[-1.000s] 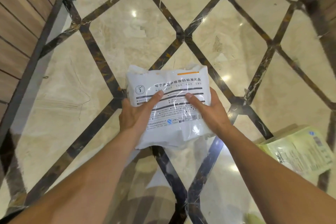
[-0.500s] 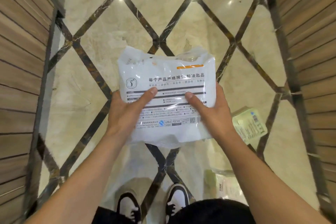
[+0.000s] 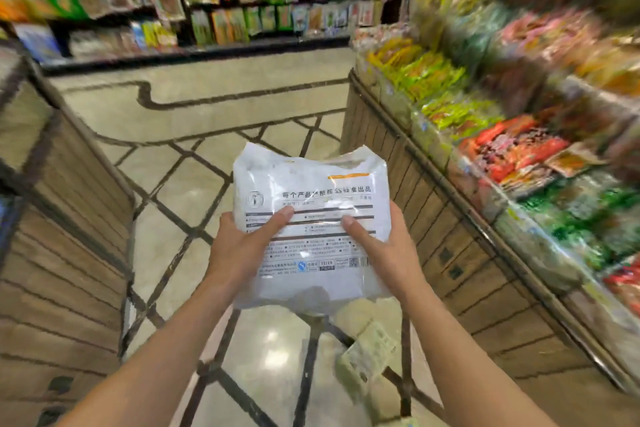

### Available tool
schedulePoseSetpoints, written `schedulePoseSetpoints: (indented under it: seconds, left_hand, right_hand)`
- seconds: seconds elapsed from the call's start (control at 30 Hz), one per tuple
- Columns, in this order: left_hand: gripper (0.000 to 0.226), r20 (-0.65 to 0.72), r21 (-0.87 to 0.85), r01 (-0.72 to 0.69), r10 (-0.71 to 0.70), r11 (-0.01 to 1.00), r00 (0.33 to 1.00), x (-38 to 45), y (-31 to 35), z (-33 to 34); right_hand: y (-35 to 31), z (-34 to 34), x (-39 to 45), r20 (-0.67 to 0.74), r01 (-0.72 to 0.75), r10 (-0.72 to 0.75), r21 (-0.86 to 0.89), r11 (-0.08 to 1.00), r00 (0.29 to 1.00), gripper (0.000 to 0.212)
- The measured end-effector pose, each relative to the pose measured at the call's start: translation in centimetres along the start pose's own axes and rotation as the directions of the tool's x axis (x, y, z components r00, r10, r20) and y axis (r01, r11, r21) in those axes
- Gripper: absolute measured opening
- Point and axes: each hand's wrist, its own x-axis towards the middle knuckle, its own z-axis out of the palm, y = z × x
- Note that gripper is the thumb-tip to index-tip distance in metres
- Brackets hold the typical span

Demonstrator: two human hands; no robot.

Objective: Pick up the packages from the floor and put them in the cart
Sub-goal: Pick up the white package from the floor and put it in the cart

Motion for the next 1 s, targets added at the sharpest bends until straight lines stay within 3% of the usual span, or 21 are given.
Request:
schedulePoseSetpoints:
  seconds: [0.2,0.3,0.4,0.47,0.6,0.87,1.0]
  left_hand:
    - [0.096,0.154,0.024,-0.242,0.235,0.970,0.960,-2.3,14.1,3.9]
    - [0.091,0.286,-0.023,-0.340,0.332,0.940,0.899,-4.1,18.9,6.4]
    - [0.076,0.430,-0.063,-0.385,0.373,0.921,0.822,-7.0,22.6,9.3]
    - [0.056,0.531,-0.111,-0.431,0.420,0.896,0.736,-9.5,24.3,11.3]
    - [0.038,0.682,-0.206,-0.427,0.442,0.880,0.583,-14.4,26.1,15.8]
    - [0.090,0.908,-0.268,-0.407,0.370,0.873,0.196,-28.2,25.5,24.7]
    - [0.052,0.919,-0.355,-0.460,0.393,0.814,-0.015,-38.3,23.5,27.2]
  right_hand:
    - [-11.1,-9.4,-1.1,-0.214,0.171,-0.168,-0.003,0.985,0.962,0.065]
    - [-14.7,-13.5,-3.6,-0.339,0.221,-0.218,-0.031,0.975,0.915,0.060]
    - [-16.8,-17.2,-7.4,-0.464,0.208,-0.235,-0.109,0.972,0.854,0.070]
    - [-17.5,-19.3,-10.2,-0.555,0.184,-0.228,-0.134,0.974,0.800,0.078]
    - [-18.5,-22.5,-17.3,-0.728,0.150,-0.188,-0.118,0.982,0.659,0.078]
    - [-18.8,-27.4,-34.4,-0.933,0.004,-0.132,-0.138,0.990,0.334,0.072]
    - [-18.6,-28.5,-44.4,-0.981,-0.076,-0.111,-0.124,0.989,0.156,0.052]
